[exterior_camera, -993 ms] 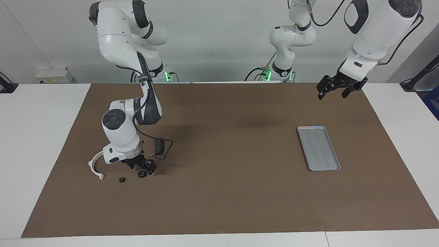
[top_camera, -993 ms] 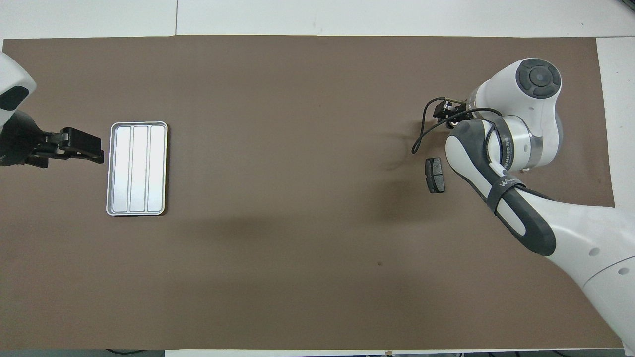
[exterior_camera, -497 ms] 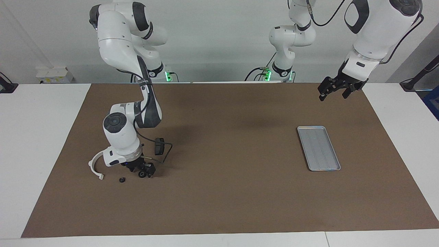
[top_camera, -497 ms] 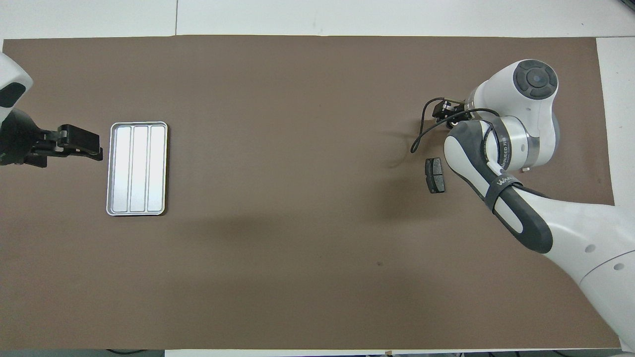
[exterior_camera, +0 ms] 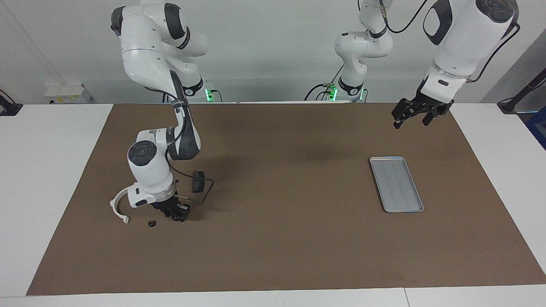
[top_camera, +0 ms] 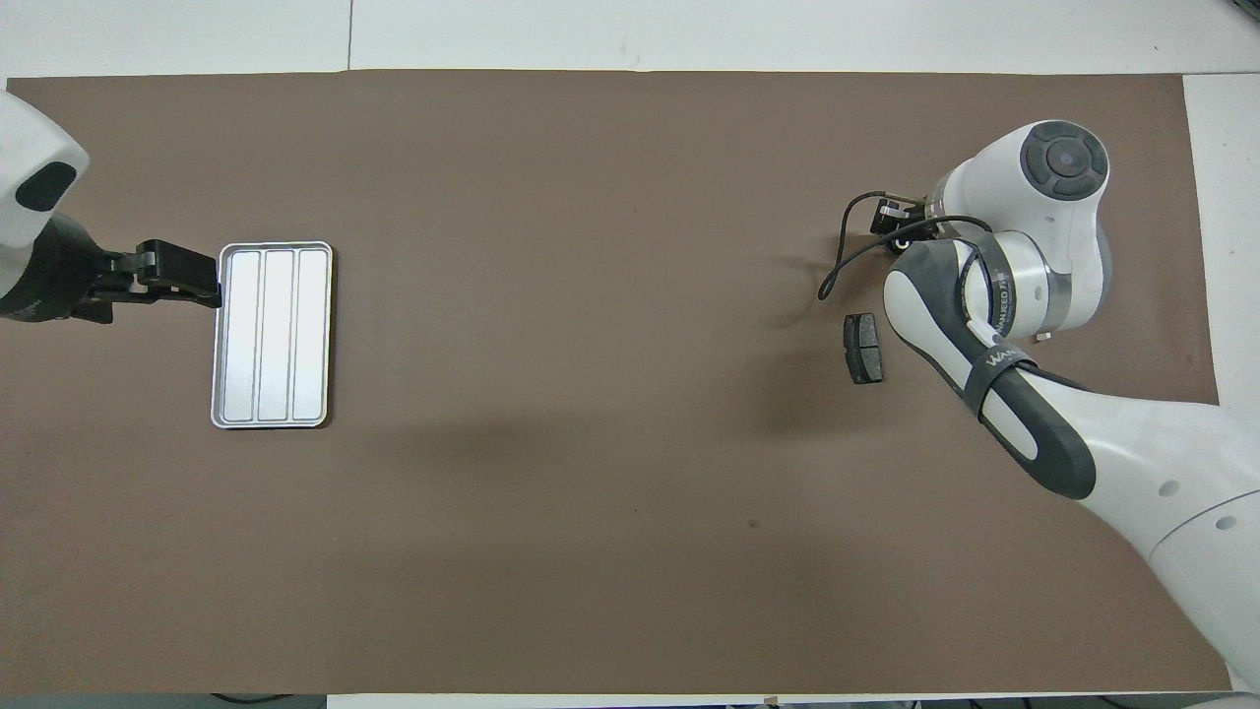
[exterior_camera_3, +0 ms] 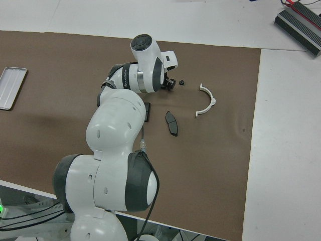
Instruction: Pick bearing gear from pile to tray
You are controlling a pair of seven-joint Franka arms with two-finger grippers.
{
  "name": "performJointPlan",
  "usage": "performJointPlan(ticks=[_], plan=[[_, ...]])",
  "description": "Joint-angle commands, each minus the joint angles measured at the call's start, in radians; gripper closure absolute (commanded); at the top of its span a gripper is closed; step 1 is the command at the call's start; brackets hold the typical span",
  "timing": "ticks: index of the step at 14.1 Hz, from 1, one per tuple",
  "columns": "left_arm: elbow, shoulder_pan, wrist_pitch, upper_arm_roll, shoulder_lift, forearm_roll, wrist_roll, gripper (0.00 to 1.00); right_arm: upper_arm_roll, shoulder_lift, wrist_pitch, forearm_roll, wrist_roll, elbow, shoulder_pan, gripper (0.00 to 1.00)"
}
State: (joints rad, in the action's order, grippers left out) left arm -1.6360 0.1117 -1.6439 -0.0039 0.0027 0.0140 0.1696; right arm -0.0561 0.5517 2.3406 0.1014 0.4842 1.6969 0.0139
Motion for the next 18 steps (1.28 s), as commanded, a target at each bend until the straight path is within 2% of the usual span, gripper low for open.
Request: performJointPlan(ticks=[1, 2, 3, 4, 5, 10, 11, 14, 16, 18], plan=[[-0.068, 0.022, -0.045, 0.01, -0.052, -0.025, 0.028, 0.0, -0.01, 0.017, 0.023, 0.015, 0.034, -0.013, -0.009, 0.43], [-0.065, 0.022, -0.037, 0.009, -0.052, -0.023, 0.069, 0.0, -0.01, 0.017, 0.023, 0.015, 0.042, -0.013, -0.009, 0.51], [-0.067, 0.02, -0.028, 0.008, -0.052, -0.023, 0.102, 0.0, -0.01, 0.017, 0.023, 0.015, 0.042, -0.013, -0.009, 0.64], [-0.068, 0.016, -0.016, 0.008, -0.053, -0.023, 0.103, 0.0, -0.01, 0.017, 0.022, 0.017, 0.042, -0.013, -0.009, 0.78], [-0.068, 0.013, -0.008, 0.008, -0.053, -0.023, 0.1, 0.0, -0.01, 0.017, 0.022, 0.023, 0.04, -0.013, -0.009, 1.0], [-0.061, 0.002, -0.034, 0.019, -0.05, -0.023, 0.111, 0.0, -0.01, 0.014, 0.0, 0.032, 0.025, -0.026, -0.006, 1.0], [-0.061, 0.002, -0.033, 0.019, -0.05, -0.023, 0.111, 0.0, -0.01, 0.014, -0.038, 0.041, 0.008, -0.055, -0.006, 1.0], [-0.041, 0.003, 0.007, 0.018, -0.052, -0.089, 0.102, 0.0, -0.013, -0.009, -0.275, 0.058, -0.053, -0.199, 0.003, 1.0], [-0.018, 0.002, 0.016, 0.021, -0.052, -0.1, 0.093, 0.0, -0.021, -0.057, -0.45, 0.057, -0.085, -0.273, 0.023, 1.0], [-0.042, -0.009, 0.009, 0.022, -0.065, -0.1, 0.042, 0.0, -0.021, -0.113, -0.62, 0.043, -0.079, -0.341, 0.079, 1.0]])
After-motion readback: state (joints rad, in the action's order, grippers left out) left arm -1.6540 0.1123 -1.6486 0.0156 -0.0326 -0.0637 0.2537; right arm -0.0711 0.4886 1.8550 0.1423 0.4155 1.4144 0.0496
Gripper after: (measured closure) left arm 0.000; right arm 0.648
